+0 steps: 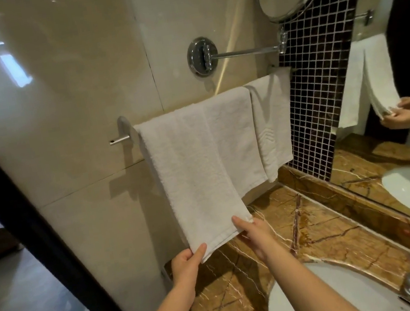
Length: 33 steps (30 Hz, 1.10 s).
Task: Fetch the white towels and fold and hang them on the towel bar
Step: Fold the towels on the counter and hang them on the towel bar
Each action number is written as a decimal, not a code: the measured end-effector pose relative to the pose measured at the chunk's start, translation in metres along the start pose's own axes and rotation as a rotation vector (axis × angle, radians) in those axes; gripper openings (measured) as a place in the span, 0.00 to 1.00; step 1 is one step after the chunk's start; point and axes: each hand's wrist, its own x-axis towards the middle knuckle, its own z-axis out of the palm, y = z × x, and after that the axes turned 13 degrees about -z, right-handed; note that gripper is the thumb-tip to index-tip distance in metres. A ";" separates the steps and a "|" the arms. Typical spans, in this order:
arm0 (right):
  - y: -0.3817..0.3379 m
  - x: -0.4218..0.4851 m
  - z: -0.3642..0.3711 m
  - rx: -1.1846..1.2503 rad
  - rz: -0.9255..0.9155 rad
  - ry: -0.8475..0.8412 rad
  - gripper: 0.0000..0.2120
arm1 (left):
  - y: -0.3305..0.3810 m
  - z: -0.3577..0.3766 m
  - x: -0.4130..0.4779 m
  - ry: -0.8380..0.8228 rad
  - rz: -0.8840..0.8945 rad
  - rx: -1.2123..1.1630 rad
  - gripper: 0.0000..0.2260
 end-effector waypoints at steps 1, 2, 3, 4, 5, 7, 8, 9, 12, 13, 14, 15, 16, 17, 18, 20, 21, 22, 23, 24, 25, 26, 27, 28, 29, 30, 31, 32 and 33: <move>0.006 0.001 0.004 0.043 0.019 0.037 0.13 | 0.000 0.000 0.004 0.000 -0.002 0.004 0.13; 0.011 0.002 0.008 0.060 0.029 0.066 0.13 | 0.001 0.000 0.008 0.006 0.002 0.009 0.13; 0.016 0.004 0.011 0.058 0.034 0.087 0.13 | 0.002 -0.001 0.013 0.022 0.013 0.012 0.13; 0.019 0.006 0.014 0.037 0.035 0.097 0.12 | 0.003 -0.003 0.018 0.041 0.028 0.024 0.13; 0.020 0.010 0.017 0.009 0.038 0.098 0.12 | 0.003 -0.004 0.023 0.057 0.041 0.038 0.12; 0.021 0.018 0.021 -0.039 0.041 0.086 0.12 | 0.005 -0.006 0.032 0.086 0.051 0.050 0.11; 0.020 0.024 0.023 -0.056 0.027 0.078 0.13 | 0.006 -0.007 0.034 0.102 0.054 0.064 0.11; 0.018 0.029 0.025 -0.075 0.001 0.077 0.15 | 0.006 -0.008 0.038 0.122 0.060 0.090 0.12; 0.008 0.043 0.029 -0.164 -0.128 0.116 0.14 | 0.009 -0.010 0.046 0.150 0.068 0.143 0.15; 0.005 0.047 0.029 -0.207 -0.172 0.127 0.12 | 0.010 -0.010 0.046 0.143 0.061 0.154 0.16; 0.001 0.049 0.030 -0.256 -0.207 0.124 0.11 | 0.012 -0.010 0.046 0.136 0.058 0.166 0.15; -0.002 0.051 0.031 -0.292 -0.231 0.110 0.09 | 0.013 -0.010 0.047 0.130 0.051 0.173 0.15; -0.003 0.052 0.031 -0.325 -0.246 0.091 0.09 | 0.014 -0.011 0.048 0.132 0.057 0.174 0.14; -0.004 0.053 0.032 -0.349 -0.252 0.074 0.08 | 0.016 -0.011 0.049 0.137 0.069 0.169 0.13; -0.003 0.055 0.031 -0.381 -0.252 0.054 0.08 | 0.019 -0.013 0.050 0.144 0.088 0.157 0.13; 0.000 0.057 0.029 -0.444 -0.235 0.015 0.07 | 0.026 -0.015 0.052 0.154 0.126 0.120 0.11; 0.002 0.058 0.028 -0.453 -0.219 0.005 0.07 | 0.030 -0.016 0.054 0.165 0.134 0.118 0.11; 0.005 0.060 0.025 -0.459 -0.201 0.000 0.07 | 0.033 -0.016 0.056 0.178 0.147 0.122 0.11; 0.007 0.061 0.023 -0.460 -0.190 0.002 0.08 | 0.036 -0.017 0.056 0.189 0.157 0.127 0.11; 0.008 0.062 0.020 -0.462 -0.180 0.004 0.09 | 0.039 -0.017 0.056 0.195 0.162 0.129 0.11; 0.010 0.063 0.018 -0.460 -0.172 0.004 0.09 | 0.040 -0.017 0.057 0.193 0.164 0.121 0.09; 0.010 0.063 0.016 -0.457 -0.163 -0.001 0.09 | 0.040 -0.018 0.058 0.185 0.156 0.119 0.07; 0.011 0.063 0.015 -0.450 -0.154 -0.003 0.09 | 0.040 -0.019 0.059 0.183 0.147 0.121 0.07; 0.012 0.063 0.012 -0.453 -0.145 -0.005 0.09 | 0.040 -0.021 0.059 0.185 0.138 0.128 0.07; 0.013 0.065 0.010 -0.462 -0.143 0.001 0.08 | 0.039 -0.022 0.060 0.183 0.128 0.134 0.07; 0.014 0.065 0.008 -0.479 -0.142 0.011 0.07 | 0.038 -0.022 0.061 0.179 0.121 0.146 0.06; 0.014 0.066 0.007 -0.487 -0.143 0.025 0.07 | 0.037 -0.023 0.062 0.172 0.125 0.160 0.05; 0.014 0.066 0.007 -0.486 -0.147 0.038 0.08 | 0.037 -0.022 0.062 0.162 0.128 0.169 0.05; 0.013 0.066 0.007 -0.476 -0.161 0.043 0.08 | 0.037 -0.022 0.061 0.155 0.134 0.170 0.05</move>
